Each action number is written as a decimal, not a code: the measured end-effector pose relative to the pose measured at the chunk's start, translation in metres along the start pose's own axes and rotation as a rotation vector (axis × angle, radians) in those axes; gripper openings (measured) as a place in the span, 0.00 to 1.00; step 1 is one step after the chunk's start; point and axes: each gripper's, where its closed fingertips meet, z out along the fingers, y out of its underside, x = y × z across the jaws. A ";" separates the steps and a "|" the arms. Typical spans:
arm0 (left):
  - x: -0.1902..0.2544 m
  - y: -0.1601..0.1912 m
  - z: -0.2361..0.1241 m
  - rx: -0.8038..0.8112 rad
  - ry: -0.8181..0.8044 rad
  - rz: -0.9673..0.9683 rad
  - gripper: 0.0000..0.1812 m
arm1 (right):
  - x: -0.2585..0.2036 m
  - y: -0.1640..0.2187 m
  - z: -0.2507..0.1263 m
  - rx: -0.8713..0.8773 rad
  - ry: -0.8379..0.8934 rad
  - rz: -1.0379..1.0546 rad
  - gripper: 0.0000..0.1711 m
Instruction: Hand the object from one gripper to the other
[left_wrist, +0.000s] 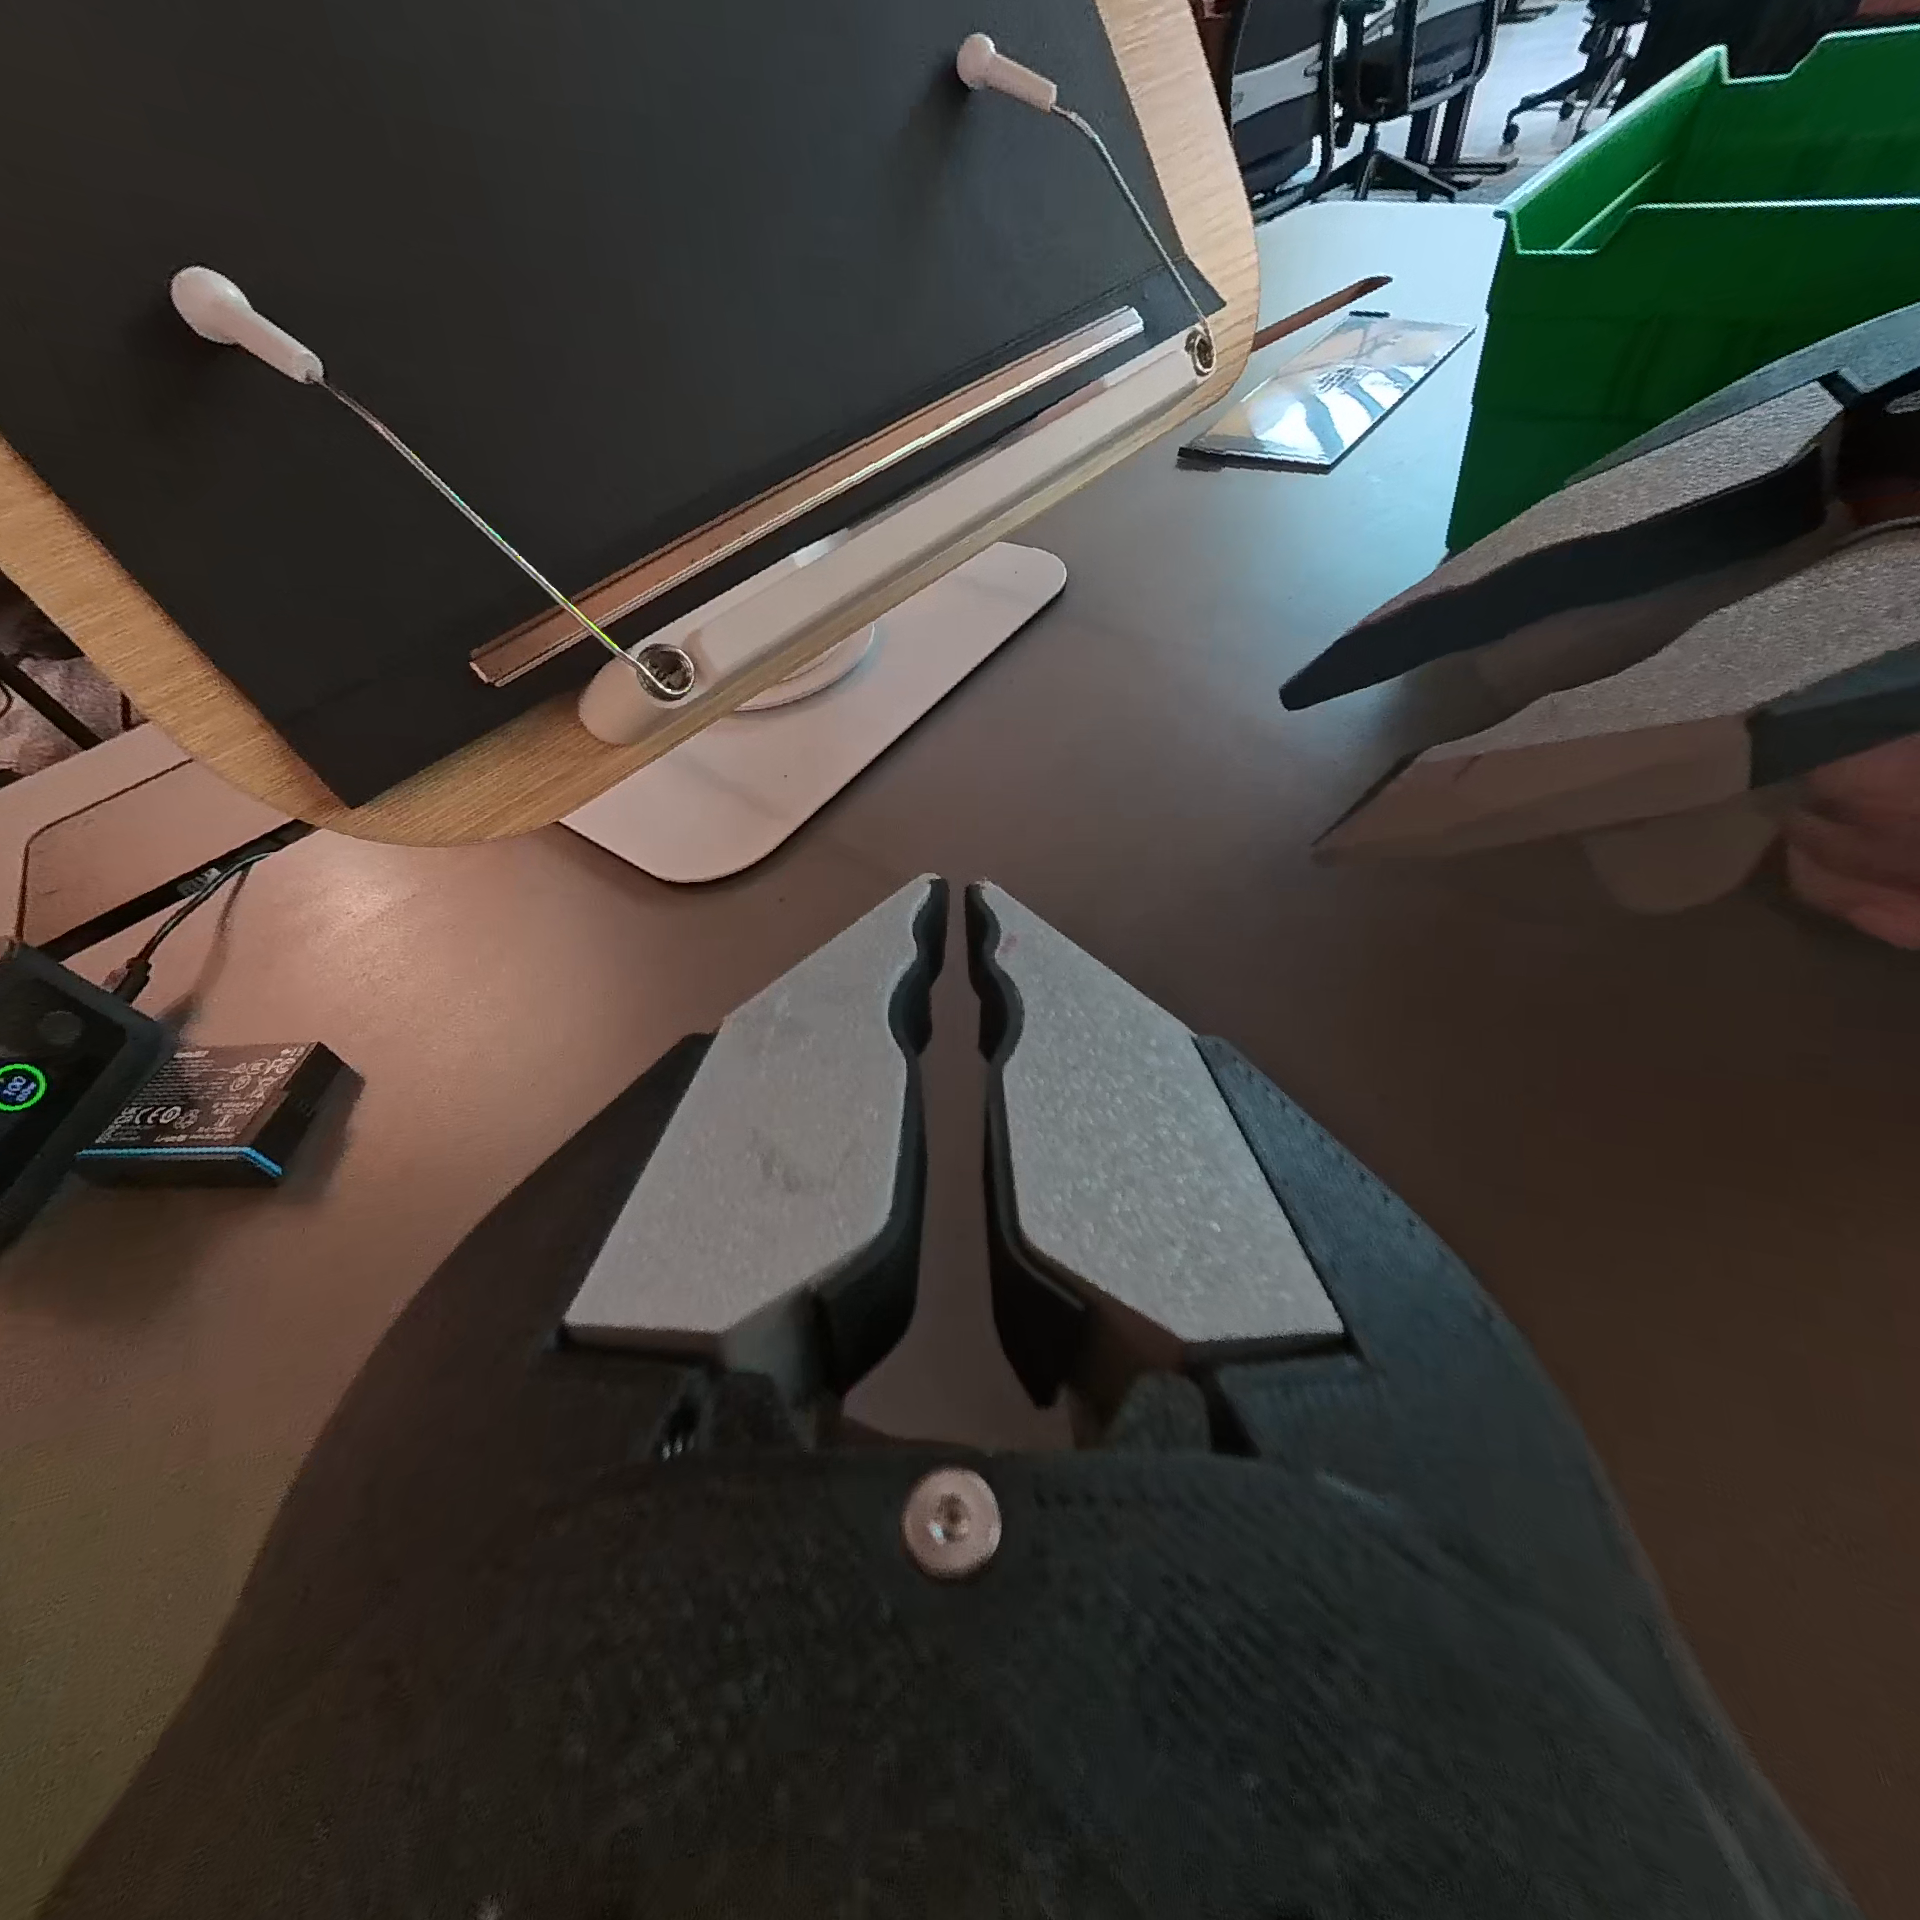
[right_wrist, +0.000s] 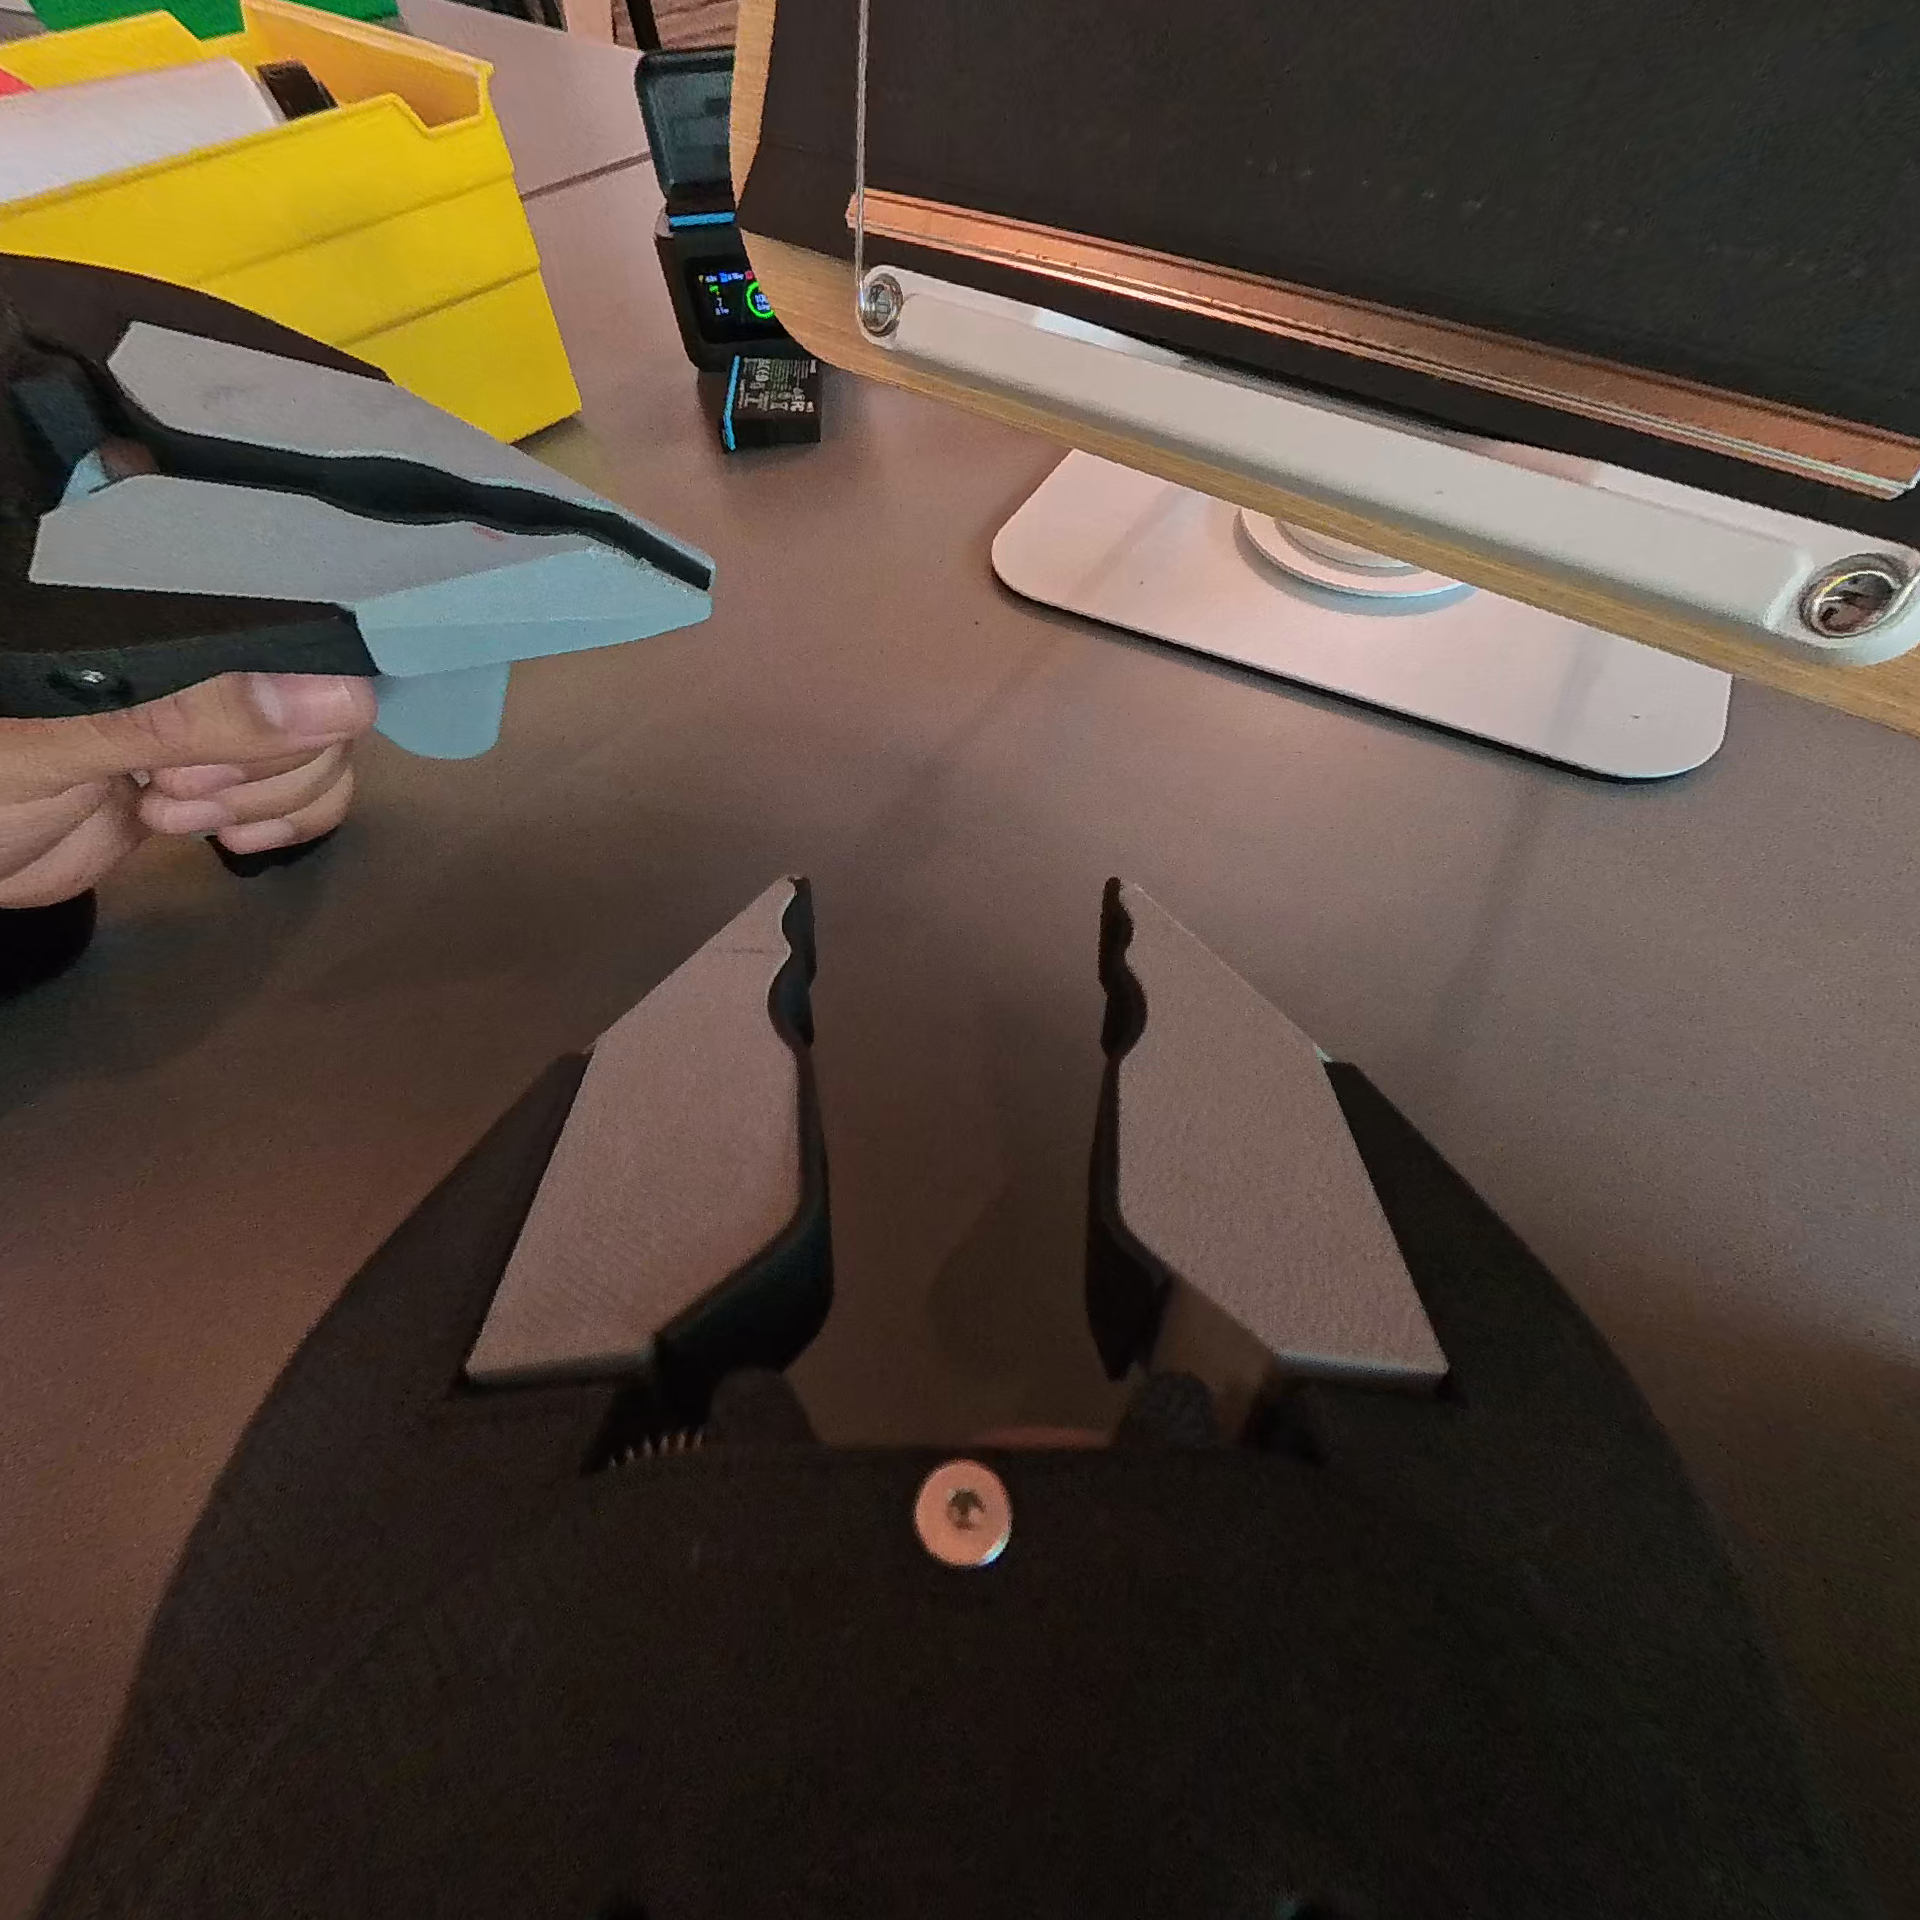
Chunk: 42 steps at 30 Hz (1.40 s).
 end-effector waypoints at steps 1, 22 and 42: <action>0.000 0.000 0.000 0.000 0.000 0.001 0.00 | -0.001 0.000 0.000 0.000 -0.001 -0.002 0.30; 0.001 0.001 0.001 -0.007 -0.008 0.020 0.00 | -0.006 0.003 0.001 -0.022 -0.015 -0.030 0.25; 0.031 -0.003 -0.087 -0.009 -0.124 -0.029 0.20 | -0.010 -0.006 -0.010 0.061 -0.074 -0.016 0.23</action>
